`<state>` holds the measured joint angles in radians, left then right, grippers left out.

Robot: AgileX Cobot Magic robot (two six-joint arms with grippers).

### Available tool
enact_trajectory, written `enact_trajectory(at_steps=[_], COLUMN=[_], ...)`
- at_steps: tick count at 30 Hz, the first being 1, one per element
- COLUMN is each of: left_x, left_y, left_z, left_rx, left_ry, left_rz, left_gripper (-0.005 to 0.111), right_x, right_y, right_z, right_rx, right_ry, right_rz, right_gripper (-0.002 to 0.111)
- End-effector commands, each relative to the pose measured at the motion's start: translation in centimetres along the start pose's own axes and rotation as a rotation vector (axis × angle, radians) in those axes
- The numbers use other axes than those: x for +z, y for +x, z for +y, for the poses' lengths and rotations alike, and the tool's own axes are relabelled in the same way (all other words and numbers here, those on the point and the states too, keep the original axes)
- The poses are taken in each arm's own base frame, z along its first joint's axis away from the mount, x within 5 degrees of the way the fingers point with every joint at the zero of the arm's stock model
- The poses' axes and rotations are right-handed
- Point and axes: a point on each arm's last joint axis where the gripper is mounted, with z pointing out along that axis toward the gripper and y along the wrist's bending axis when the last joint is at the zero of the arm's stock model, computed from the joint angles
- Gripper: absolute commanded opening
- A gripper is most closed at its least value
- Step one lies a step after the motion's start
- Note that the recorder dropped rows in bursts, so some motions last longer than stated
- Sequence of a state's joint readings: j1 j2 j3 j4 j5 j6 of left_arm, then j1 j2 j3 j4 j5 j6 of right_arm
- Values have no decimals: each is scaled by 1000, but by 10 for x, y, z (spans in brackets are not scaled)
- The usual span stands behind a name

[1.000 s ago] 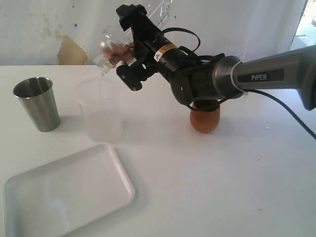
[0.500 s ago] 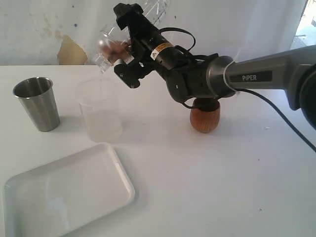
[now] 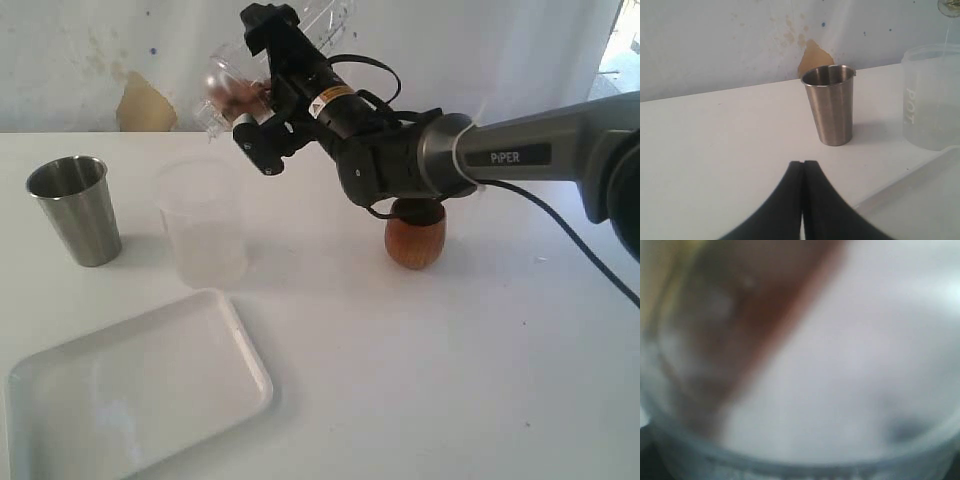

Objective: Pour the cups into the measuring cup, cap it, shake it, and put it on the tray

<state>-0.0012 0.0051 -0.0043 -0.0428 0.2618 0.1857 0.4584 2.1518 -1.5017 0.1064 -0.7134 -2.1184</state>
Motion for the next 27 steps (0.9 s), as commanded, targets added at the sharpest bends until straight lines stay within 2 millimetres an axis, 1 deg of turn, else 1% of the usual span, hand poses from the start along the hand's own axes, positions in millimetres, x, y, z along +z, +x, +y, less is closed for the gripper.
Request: enact_trajectory(at_steps=[1, 7, 10, 15, 22, 27], left_x=[0, 0, 0, 0, 0, 0], left_y=[1, 1, 1, 1, 1, 1], left_z=[0, 0, 0, 0, 0, 0], left_rx=[-3, -3, -3, -3, -3, -3], left_ry=[-1, -1, -1, -1, -1, -1], left_rz=[-7, -7, -7, -7, -7, -7], left_gripper=[0, 0, 0, 0, 0, 0], right_x=[1, 2, 3, 3, 3, 2], right_y=[14, 19, 16, 13, 12, 8], right_z=[-10, -3, 5, 2, 1, -1], right_rx=[-22, -27, -27, -77, -91, -138], right_ry=[63, 56, 43, 70, 79, 103], right_rz=[60, 72, 68, 29, 20, -17], right_gripper=[0, 0, 0, 0, 0, 0])
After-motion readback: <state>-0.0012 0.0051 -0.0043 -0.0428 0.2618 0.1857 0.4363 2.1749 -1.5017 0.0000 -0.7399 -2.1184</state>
